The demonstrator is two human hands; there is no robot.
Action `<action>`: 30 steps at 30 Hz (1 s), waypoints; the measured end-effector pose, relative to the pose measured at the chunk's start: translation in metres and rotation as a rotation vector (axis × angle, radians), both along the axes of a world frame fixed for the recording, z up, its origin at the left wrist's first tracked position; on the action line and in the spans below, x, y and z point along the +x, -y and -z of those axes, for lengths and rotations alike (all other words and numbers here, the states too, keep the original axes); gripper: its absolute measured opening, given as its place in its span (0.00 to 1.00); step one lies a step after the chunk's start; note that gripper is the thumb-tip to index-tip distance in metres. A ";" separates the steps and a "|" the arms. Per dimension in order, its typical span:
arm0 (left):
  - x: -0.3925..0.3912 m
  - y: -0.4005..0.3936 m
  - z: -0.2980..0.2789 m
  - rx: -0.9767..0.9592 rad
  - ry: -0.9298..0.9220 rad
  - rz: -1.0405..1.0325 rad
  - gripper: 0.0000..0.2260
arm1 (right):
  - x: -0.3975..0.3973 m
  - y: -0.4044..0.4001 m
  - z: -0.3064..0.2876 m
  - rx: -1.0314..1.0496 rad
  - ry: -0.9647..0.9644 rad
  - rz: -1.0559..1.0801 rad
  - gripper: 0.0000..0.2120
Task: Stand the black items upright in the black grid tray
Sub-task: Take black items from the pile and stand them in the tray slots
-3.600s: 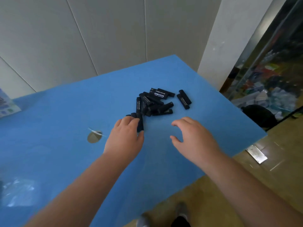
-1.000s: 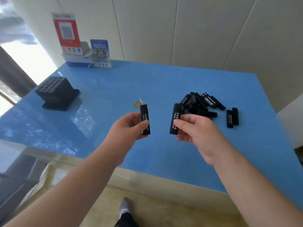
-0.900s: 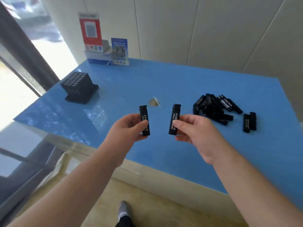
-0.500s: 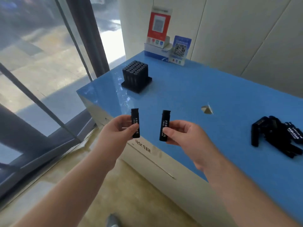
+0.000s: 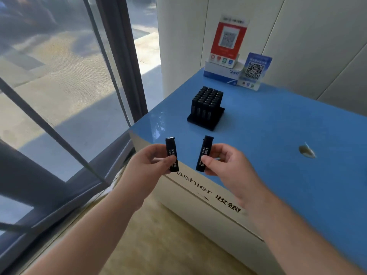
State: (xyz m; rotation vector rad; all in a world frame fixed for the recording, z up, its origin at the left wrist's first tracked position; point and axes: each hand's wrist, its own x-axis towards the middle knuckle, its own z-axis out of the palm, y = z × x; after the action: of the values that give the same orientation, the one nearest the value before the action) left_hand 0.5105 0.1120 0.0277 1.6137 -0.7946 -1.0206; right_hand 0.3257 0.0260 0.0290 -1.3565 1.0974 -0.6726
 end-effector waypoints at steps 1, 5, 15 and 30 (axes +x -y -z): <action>0.006 0.006 0.001 -0.004 -0.008 0.010 0.07 | 0.005 0.003 0.001 -0.003 -0.010 0.009 0.06; 0.024 0.039 0.009 -0.002 -0.004 0.064 0.06 | 0.018 0.026 0.009 -0.033 -0.017 0.071 0.04; 0.065 0.141 0.018 0.021 0.117 0.081 0.06 | 0.055 0.115 0.027 -0.075 0.022 0.261 0.05; 0.103 0.254 0.036 -0.074 0.377 0.429 0.09 | 0.110 0.157 0.052 -0.133 -0.008 0.544 0.07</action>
State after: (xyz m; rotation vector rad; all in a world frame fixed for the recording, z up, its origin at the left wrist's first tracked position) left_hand 0.6138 -0.1418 -0.0084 1.6305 -1.4639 -0.9729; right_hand 0.4353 -0.1310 -0.0232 -1.1709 1.4665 -1.1514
